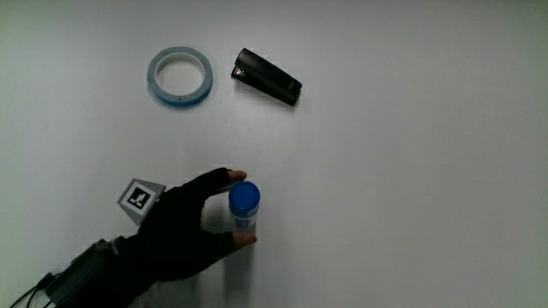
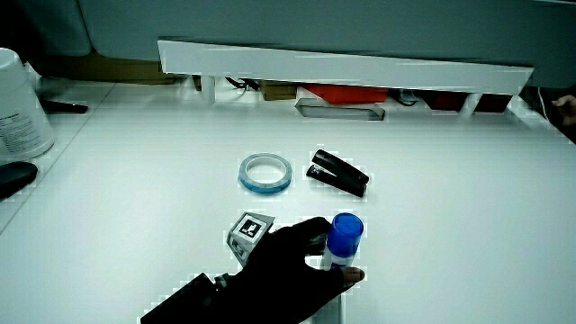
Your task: Place glue
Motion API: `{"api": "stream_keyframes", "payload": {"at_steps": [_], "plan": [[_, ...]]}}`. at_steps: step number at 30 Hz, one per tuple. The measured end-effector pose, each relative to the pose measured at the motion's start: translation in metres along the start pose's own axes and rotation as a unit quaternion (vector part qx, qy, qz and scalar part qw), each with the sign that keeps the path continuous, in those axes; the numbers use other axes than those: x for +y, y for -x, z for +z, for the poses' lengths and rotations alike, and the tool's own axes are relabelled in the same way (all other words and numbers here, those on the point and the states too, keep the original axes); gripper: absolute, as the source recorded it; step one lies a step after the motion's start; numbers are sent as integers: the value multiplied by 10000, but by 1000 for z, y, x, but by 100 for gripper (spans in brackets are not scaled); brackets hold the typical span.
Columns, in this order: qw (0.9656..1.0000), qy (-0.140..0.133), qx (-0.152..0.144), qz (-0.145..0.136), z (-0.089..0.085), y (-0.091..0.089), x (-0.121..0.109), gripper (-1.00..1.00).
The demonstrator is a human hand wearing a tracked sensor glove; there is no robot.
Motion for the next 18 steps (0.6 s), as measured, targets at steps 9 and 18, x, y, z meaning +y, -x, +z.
{"api": "stream_keyframes", "payload": {"at_steps": [9, 18], "plan": [[9989, 399, 44, 259, -12, 29, -19, 0], [9983, 491, 5, 310, -15, 34, -22, 0]]}}
